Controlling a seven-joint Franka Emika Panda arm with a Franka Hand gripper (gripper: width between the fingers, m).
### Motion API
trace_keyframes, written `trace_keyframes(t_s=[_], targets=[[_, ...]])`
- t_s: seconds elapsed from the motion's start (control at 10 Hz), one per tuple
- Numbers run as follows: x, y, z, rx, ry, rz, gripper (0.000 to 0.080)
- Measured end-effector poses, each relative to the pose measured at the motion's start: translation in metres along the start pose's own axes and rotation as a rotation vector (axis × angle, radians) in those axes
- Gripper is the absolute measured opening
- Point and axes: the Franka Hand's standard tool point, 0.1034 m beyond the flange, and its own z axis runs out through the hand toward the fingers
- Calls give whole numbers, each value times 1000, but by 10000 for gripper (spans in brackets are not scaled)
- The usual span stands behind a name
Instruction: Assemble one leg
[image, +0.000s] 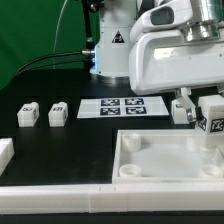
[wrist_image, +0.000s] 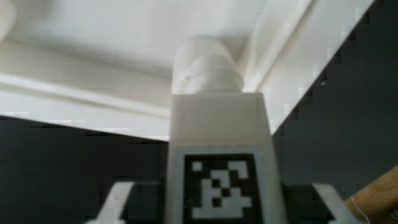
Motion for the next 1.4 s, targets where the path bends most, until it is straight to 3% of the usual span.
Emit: trace_keyframes(t_s=[0.6,1.4], targets=[[14,2,22,3,5,-11,292],[10,2,23,-10,77,-13,292]])
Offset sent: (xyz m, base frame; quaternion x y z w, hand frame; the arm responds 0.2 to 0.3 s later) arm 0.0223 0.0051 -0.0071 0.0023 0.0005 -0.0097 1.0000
